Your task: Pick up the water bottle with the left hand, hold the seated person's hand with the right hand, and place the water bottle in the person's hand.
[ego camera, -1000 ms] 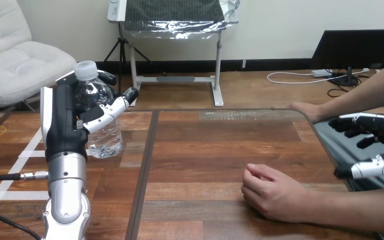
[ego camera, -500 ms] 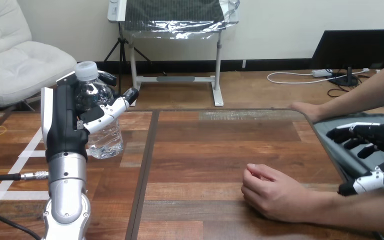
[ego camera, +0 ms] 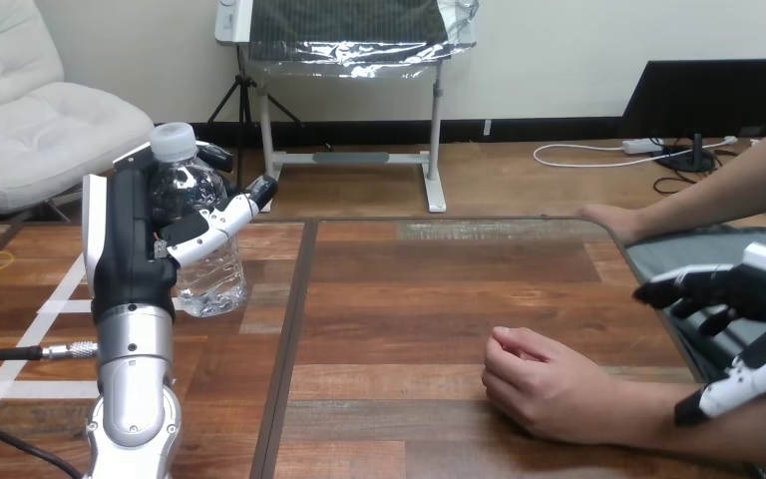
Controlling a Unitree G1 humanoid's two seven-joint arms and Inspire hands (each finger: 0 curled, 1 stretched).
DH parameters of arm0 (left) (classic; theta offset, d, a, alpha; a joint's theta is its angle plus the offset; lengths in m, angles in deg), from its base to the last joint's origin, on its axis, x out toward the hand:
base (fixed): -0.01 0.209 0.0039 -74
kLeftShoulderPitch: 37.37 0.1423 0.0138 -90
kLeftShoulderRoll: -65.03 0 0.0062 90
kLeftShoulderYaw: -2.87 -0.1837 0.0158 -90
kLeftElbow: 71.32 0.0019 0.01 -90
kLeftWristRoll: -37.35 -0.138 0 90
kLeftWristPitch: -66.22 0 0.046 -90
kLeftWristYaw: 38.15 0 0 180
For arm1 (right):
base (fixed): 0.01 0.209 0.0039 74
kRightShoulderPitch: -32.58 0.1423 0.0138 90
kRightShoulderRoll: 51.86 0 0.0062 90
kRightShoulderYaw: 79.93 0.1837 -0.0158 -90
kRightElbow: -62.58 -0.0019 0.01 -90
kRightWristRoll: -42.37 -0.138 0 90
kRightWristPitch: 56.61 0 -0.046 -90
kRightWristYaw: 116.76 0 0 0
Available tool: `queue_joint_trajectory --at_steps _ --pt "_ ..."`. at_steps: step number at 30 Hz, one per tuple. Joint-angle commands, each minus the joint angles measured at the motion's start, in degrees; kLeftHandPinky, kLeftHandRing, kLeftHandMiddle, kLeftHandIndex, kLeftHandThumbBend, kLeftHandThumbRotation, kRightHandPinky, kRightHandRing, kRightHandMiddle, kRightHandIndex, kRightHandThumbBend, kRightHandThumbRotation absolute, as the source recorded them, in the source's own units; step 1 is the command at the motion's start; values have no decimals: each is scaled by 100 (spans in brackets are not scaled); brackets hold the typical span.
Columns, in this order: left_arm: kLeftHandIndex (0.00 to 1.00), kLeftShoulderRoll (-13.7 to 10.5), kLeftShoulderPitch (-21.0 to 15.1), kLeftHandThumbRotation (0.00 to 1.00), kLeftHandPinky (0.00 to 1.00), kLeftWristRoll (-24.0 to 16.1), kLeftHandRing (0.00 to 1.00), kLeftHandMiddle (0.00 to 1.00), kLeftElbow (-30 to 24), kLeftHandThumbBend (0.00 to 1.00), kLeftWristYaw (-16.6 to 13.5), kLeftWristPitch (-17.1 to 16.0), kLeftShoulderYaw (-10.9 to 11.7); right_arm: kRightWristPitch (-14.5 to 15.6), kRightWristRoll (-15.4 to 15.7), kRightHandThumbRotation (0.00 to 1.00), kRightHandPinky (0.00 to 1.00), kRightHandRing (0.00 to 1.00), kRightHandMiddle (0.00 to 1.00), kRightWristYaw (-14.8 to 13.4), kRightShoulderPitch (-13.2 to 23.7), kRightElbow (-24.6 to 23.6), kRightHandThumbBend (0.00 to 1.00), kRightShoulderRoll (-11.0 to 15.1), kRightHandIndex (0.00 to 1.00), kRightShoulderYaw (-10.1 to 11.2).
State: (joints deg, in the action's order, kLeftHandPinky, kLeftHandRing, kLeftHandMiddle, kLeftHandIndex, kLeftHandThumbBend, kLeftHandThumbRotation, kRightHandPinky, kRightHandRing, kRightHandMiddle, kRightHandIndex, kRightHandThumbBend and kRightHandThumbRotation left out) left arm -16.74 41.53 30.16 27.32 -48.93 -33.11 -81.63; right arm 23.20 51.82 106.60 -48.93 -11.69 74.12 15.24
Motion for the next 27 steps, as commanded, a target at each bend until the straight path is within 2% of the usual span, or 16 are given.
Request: queue_joint_trajectory --at_steps 1,10,27 --pt "43 -43 -345 0 26 -37 31 38 -125 63 -4 -128 15 15 25 8 80 88 88 -55 94 -201 100 12 86 -80" --pt "43 -66 -335 0 25 -62 31 37 -120 63 -1 -140 17 -84 137 8 80 87 88 -130 131 -136 100 -37 86 -276" --pt "43 -19 -297 0 26 61 31 37 -154 62 48 -119 48 -712 341 7 74 81 83 -398 282 356 100 -186 82 -588"
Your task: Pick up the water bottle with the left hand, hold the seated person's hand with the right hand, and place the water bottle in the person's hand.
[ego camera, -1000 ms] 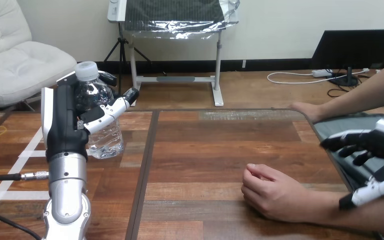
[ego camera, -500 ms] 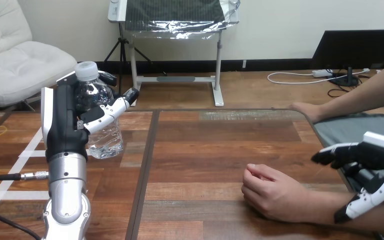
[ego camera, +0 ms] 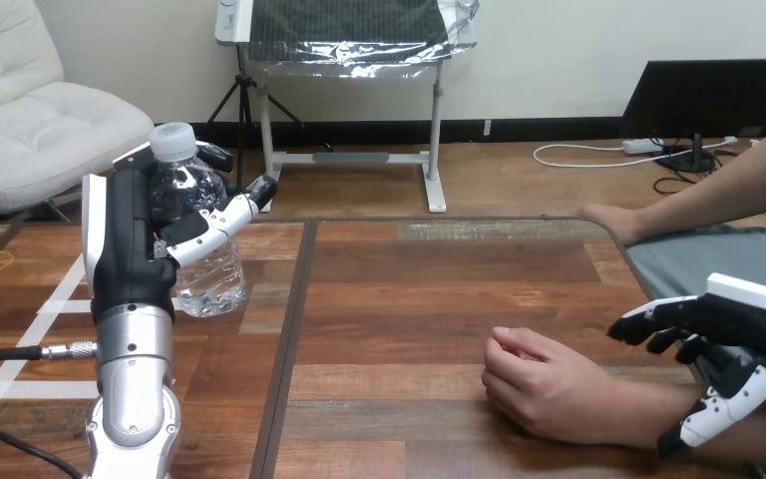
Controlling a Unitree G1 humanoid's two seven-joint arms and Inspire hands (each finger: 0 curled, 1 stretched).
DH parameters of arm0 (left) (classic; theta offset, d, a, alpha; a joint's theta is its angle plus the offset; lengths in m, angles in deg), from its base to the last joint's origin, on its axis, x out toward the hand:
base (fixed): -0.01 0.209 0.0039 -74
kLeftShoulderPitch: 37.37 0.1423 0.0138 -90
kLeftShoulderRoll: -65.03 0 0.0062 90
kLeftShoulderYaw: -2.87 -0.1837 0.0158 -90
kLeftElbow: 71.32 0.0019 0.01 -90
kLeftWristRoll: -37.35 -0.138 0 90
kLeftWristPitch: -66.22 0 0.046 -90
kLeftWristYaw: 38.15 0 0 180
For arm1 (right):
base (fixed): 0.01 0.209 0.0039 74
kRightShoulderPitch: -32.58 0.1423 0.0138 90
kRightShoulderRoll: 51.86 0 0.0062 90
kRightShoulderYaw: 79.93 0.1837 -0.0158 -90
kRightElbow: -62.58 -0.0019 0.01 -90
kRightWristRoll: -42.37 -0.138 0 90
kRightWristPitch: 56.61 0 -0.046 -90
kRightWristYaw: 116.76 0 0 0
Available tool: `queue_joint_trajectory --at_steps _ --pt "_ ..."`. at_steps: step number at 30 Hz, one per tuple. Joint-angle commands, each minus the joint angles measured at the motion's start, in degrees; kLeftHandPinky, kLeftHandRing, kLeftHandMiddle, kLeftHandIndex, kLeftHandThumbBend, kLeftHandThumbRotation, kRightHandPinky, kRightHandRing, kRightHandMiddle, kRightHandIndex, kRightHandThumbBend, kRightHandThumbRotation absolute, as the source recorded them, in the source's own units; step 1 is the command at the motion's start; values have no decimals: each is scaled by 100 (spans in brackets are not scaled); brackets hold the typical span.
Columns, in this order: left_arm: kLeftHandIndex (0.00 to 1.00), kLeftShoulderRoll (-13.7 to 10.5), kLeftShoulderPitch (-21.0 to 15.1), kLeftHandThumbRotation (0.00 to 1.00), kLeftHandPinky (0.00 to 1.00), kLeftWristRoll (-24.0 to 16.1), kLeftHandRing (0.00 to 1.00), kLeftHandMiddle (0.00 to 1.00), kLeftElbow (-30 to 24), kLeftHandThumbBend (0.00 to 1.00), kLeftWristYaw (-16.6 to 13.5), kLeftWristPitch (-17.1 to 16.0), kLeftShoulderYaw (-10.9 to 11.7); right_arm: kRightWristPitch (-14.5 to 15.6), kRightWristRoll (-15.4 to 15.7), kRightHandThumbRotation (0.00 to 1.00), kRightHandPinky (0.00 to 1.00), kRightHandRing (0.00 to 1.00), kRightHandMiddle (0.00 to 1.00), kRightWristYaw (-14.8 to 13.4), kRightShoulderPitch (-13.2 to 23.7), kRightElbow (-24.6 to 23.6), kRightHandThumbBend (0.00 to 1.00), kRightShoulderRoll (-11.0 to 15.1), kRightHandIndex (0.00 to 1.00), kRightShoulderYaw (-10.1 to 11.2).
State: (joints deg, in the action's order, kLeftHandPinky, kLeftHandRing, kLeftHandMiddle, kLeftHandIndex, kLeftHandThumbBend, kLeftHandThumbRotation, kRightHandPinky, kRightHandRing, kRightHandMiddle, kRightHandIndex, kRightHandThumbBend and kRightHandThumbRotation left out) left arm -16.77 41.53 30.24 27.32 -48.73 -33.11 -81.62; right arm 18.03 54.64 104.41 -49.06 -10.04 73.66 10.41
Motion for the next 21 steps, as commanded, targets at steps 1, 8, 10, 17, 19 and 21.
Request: queue_joint_trajectory --at_steps 1,8,10,17,19,21 --pt "43 -12 -296 0 26 64 31 37 -152 62 32 -120 49 -216 68 8 74 80 83 -193 307 220 100 -144 82 -121" --pt "43 -16 -295 0 26 42 32 37 -122 62 30 -148 46 -271 222 8 72 80 83 -318 400 400 100 -192 82 -274" --pt "43 -17 -294 0 26 39 32 37 -119 62 30 -155 45 -264 263 8 72 80 83 -355 423 433 100 -197 82 -313" --pt "43 8 -295 0 26 104 31 37 -114 62 58 -157 63 -370 581 8 69 79 82 -632 513 614 100 -217 81 -500" --pt "43 3 -291 0 26 99 31 37 -120 63 58 -153 61 -364 659 8 69 78 81 -677 539 646 100 -214 81 -552" --pt "43 -12 -287 0 26 83 31 37 -116 63 56 -176 54 -326 780 8 68 78 81 -751 572 668 100 -214 81 -618"
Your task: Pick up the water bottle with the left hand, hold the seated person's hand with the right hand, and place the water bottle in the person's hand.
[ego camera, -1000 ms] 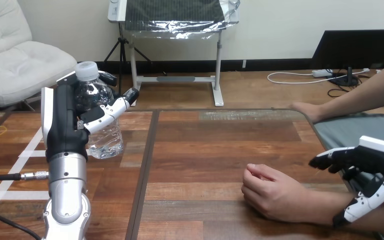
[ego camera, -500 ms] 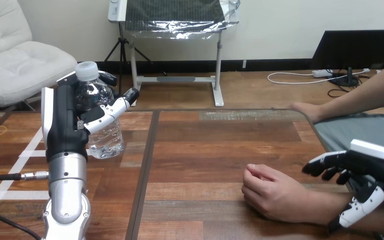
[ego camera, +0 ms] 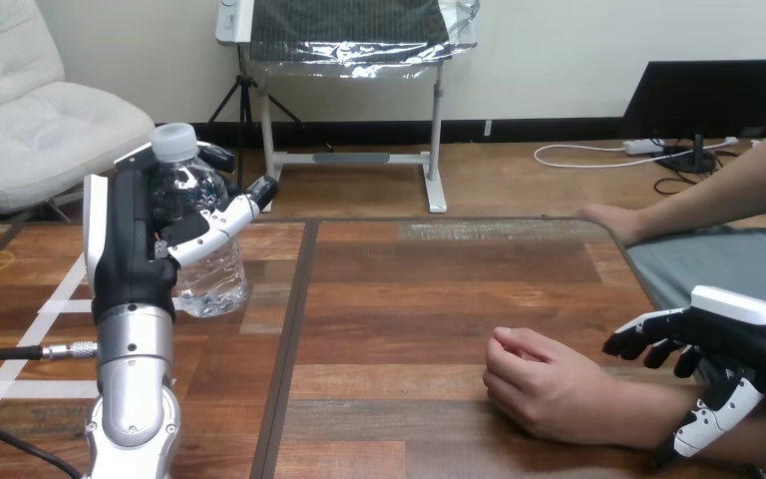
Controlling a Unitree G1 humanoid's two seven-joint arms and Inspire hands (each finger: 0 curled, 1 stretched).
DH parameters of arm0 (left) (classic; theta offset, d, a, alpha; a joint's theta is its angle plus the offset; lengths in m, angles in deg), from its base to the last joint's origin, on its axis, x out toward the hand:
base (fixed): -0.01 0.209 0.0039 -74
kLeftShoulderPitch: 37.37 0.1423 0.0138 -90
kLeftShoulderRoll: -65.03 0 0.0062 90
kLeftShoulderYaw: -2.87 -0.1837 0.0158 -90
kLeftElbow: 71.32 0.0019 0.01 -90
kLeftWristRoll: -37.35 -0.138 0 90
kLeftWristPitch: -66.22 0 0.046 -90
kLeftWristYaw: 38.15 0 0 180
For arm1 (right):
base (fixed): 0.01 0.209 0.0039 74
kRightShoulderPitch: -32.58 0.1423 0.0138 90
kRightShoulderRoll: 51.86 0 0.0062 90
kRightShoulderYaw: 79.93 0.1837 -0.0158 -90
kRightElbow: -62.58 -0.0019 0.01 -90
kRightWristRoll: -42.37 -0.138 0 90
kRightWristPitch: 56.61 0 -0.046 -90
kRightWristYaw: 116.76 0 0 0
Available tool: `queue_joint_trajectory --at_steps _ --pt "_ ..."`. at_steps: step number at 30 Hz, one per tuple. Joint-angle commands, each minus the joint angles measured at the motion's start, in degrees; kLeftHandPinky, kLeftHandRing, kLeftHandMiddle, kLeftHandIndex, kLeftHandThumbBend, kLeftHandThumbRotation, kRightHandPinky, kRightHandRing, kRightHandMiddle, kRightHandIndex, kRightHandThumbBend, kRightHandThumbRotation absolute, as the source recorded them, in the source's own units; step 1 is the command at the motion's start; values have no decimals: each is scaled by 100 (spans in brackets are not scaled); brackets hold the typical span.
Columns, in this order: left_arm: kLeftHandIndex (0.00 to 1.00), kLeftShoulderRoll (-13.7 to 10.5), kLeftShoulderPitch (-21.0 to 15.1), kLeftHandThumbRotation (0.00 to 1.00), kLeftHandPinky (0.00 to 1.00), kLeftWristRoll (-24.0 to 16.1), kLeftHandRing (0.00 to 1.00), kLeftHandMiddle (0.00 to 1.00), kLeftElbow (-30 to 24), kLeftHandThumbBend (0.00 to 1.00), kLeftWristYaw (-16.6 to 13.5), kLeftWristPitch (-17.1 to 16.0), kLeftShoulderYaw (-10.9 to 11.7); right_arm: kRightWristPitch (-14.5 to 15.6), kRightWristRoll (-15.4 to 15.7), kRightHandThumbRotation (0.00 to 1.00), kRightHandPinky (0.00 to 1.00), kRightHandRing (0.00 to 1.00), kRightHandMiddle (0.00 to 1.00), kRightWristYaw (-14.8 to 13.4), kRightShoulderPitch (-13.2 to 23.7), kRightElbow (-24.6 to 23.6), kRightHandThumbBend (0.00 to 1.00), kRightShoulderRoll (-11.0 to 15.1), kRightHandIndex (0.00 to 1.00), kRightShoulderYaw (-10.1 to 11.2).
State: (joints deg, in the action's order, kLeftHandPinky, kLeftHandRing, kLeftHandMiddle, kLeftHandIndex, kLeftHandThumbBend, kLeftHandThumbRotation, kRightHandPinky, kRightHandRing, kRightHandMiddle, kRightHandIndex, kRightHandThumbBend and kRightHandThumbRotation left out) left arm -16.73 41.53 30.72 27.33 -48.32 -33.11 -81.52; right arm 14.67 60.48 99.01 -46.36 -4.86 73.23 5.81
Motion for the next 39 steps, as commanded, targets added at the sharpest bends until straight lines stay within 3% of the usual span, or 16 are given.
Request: queue_joint_trajectory --at_steps 1,7,39 --pt "43 -21 -284 0 26 32 31 37 -116 63 16 -183 43 19 229 8 68 78 81 -234 310 155 100 -171 81 -177" --pt "43 -30 -263 0 26 1 31 37 -177 63 10 -123 36 -2 434 8 67 77 81 -354 412 294 100 -180 81 -314" --pt "43 15 -228 0 26 143 31 37 -166 62 63 -169 61 366 960 13 67 79 82 -313 989 933 100 -232 80 -863"
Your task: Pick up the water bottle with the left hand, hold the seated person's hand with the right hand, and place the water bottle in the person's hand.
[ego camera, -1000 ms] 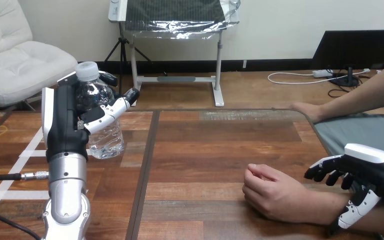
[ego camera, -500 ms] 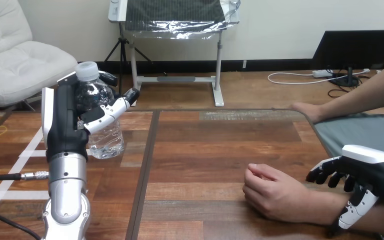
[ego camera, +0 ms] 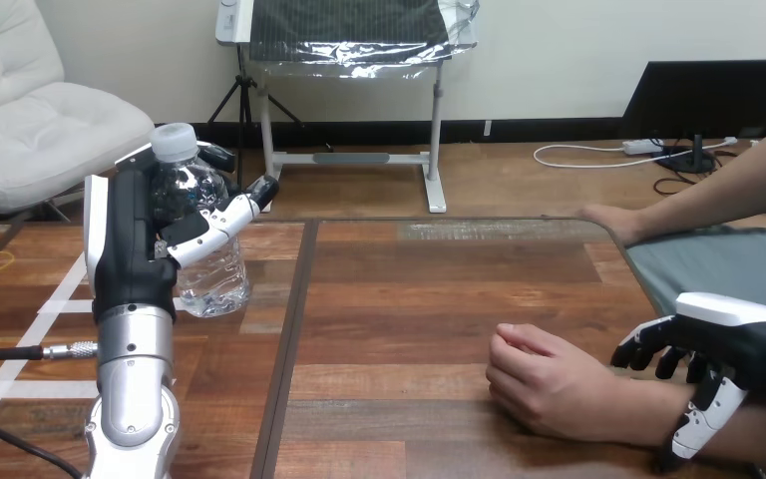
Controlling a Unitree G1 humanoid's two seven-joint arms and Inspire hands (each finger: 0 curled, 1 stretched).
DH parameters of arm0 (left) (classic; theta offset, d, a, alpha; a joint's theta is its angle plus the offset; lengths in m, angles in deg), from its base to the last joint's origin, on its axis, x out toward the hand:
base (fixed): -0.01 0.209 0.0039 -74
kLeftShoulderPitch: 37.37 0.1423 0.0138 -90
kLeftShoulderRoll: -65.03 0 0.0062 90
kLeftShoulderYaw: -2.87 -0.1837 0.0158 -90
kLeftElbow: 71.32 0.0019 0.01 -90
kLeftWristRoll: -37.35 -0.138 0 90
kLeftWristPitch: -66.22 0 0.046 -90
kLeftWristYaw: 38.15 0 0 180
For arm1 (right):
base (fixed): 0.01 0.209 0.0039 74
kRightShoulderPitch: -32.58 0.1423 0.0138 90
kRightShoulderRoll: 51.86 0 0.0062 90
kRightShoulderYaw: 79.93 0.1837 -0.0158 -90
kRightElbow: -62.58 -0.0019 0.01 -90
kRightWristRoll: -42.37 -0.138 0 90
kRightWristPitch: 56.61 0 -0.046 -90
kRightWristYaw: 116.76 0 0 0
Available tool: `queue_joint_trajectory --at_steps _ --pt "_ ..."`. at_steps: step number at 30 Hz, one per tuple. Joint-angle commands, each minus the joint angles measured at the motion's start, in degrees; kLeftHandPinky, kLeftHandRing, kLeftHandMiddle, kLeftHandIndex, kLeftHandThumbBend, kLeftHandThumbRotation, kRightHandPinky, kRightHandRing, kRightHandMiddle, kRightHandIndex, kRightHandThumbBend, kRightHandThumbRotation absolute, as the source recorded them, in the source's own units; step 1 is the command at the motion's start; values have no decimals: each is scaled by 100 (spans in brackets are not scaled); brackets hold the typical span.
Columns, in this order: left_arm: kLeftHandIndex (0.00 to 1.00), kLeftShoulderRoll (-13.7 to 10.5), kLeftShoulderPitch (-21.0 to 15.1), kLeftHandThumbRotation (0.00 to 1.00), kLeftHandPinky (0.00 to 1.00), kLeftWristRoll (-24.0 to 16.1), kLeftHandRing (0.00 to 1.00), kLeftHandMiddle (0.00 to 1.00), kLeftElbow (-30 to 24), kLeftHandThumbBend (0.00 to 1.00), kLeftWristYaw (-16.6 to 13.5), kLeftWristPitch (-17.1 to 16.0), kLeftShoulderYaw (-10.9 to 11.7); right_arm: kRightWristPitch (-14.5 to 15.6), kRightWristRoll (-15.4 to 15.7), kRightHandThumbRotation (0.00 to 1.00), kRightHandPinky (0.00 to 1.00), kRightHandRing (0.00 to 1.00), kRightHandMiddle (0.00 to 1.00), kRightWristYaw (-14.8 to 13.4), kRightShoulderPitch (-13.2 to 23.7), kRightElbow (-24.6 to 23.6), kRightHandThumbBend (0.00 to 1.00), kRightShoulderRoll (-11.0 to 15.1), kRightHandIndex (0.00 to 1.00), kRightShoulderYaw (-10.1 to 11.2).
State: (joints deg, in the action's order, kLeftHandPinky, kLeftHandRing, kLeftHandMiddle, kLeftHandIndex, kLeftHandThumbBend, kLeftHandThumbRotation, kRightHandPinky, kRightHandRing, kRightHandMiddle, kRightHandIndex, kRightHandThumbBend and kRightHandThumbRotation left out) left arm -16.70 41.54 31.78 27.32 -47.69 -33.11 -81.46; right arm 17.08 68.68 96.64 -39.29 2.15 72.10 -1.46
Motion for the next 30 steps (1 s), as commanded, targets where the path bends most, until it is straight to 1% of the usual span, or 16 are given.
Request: queue_joint_trajectory --at_steps 1,7,11,13,19,30 --pt "43 13 -229 0 26 40 31 37 -168 62 -1 -166 54 130 150 13 67 79 82 -75 287 239 100 -121 80 -142" --pt "43 12 -222 0 26 38 31 37 -175 62 -17 -143 48 149 106 14 68 79 82 41 333 311 100 -149 79 -169" --pt "43 18 -221 0 26 42 31 37 -184 62 -24 -139 45 66 107 14 67 76 80 31 363 399 100 -166 77 -220" --pt "43 23 -218 0 26 40 31 37 -198 62 -29 -128 42 41 118 13 66 74 78 21 372 425 100 -170 76 -244" --pt "43 -3 -222 0 26 -21 31 37 -190 63 -46 -161 27 118 203 14 61 68 73 25 405 461 100 -203 72 -343" --pt "43 12 -224 0 26 39 31 37 -185 62 -28 -167 43 158 299 17 51 57 63 50 438 497 100 -245 67 -486"
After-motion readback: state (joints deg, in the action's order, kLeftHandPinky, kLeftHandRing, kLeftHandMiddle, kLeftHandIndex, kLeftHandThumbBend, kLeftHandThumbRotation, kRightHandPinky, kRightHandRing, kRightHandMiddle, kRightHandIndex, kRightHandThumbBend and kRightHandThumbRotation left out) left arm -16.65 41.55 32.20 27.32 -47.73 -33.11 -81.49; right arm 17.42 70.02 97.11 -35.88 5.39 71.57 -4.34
